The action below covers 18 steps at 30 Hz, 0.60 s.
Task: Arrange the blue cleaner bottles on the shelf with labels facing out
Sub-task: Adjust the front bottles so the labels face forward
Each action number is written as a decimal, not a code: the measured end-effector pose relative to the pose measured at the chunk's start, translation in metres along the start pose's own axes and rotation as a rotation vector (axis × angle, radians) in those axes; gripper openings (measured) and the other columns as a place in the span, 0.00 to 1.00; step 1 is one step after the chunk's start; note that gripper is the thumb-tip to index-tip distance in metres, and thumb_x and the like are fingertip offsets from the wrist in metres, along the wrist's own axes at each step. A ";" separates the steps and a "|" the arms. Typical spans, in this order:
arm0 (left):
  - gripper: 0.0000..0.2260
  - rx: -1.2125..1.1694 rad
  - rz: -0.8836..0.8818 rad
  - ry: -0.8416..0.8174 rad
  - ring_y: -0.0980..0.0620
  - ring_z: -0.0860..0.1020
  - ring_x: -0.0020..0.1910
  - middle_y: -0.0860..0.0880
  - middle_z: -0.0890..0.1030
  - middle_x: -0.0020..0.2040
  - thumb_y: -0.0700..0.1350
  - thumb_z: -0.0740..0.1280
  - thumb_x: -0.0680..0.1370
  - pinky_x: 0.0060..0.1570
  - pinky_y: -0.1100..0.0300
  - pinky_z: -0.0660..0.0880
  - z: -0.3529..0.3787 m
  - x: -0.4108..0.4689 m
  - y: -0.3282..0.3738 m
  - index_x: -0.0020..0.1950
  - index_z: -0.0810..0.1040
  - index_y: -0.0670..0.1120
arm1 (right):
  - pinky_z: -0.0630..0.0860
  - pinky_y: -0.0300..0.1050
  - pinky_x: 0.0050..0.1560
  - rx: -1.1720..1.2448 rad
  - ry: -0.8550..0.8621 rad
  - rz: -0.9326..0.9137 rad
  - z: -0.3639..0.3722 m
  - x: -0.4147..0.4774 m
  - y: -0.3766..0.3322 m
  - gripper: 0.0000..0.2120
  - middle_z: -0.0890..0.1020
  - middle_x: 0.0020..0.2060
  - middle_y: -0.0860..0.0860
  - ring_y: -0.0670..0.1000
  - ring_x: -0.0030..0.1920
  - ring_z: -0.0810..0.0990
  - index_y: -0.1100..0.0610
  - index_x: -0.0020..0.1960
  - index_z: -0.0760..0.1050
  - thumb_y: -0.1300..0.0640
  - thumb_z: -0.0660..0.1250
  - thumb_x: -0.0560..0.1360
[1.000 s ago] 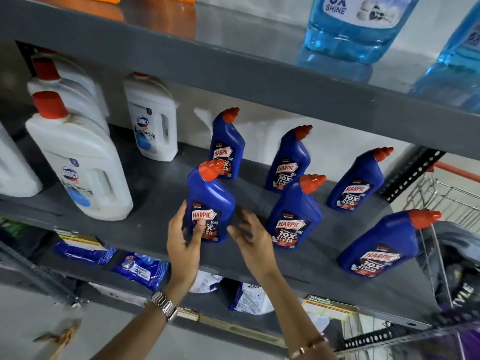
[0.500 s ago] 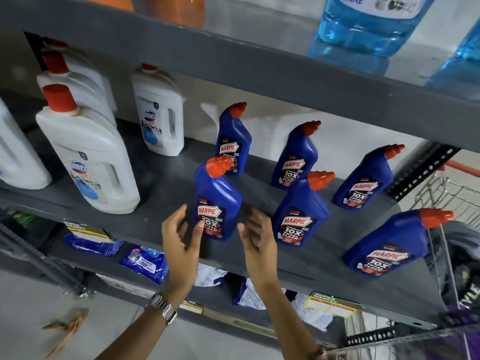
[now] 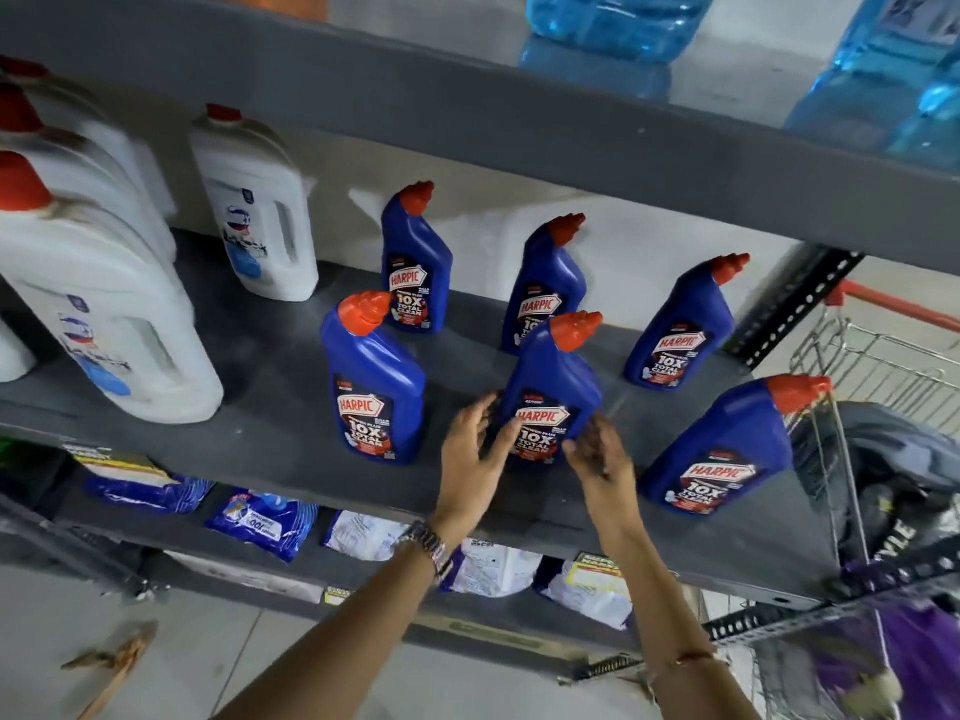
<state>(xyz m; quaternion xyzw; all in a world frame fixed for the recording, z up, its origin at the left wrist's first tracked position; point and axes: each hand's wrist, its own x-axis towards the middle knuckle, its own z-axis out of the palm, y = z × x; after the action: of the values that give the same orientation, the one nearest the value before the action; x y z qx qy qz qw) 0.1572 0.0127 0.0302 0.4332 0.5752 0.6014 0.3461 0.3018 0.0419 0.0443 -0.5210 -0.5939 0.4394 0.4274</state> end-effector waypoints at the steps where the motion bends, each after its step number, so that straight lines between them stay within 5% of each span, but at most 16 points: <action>1: 0.18 0.002 -0.006 -0.002 0.55 0.75 0.57 0.43 0.74 0.64 0.45 0.67 0.76 0.52 0.74 0.73 0.001 0.003 -0.002 0.65 0.70 0.47 | 0.75 0.29 0.51 0.008 -0.004 0.014 0.000 0.000 0.001 0.19 0.79 0.55 0.52 0.42 0.51 0.79 0.51 0.63 0.69 0.66 0.64 0.75; 4: 0.14 0.027 0.003 -0.012 0.58 0.77 0.53 0.43 0.76 0.61 0.47 0.69 0.74 0.44 0.78 0.72 -0.005 0.004 -0.009 0.58 0.72 0.51 | 0.73 0.40 0.57 0.002 0.003 0.030 0.000 -0.006 0.003 0.21 0.79 0.60 0.56 0.51 0.57 0.78 0.60 0.68 0.67 0.66 0.63 0.76; 8: 0.12 0.038 0.011 -0.018 0.60 0.78 0.52 0.47 0.78 0.57 0.47 0.70 0.73 0.43 0.76 0.73 -0.010 -0.007 -0.009 0.55 0.72 0.55 | 0.72 0.42 0.60 0.006 0.000 0.048 -0.003 -0.018 0.004 0.23 0.78 0.62 0.58 0.53 0.58 0.78 0.60 0.70 0.65 0.67 0.63 0.76; 12: 0.11 0.014 0.030 0.029 0.66 0.78 0.49 0.52 0.79 0.51 0.47 0.71 0.72 0.41 0.75 0.73 -0.011 -0.020 -0.007 0.49 0.74 0.60 | 0.72 0.60 0.65 -0.013 -0.032 0.059 -0.006 -0.024 0.003 0.22 0.77 0.63 0.61 0.58 0.62 0.77 0.62 0.70 0.65 0.68 0.62 0.76; 18: 0.11 0.037 0.035 0.027 0.69 0.77 0.50 0.52 0.79 0.51 0.47 0.70 0.73 0.42 0.76 0.73 -0.009 -0.025 -0.006 0.50 0.73 0.60 | 0.73 0.60 0.63 -0.075 -0.036 0.044 -0.009 -0.028 0.006 0.23 0.77 0.62 0.60 0.56 0.61 0.78 0.61 0.70 0.65 0.66 0.63 0.76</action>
<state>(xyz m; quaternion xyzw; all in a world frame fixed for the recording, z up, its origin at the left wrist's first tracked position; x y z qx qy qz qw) 0.1587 -0.0132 0.0213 0.4414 0.5833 0.6022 0.3198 0.3147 0.0152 0.0398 -0.5414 -0.6063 0.4354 0.3870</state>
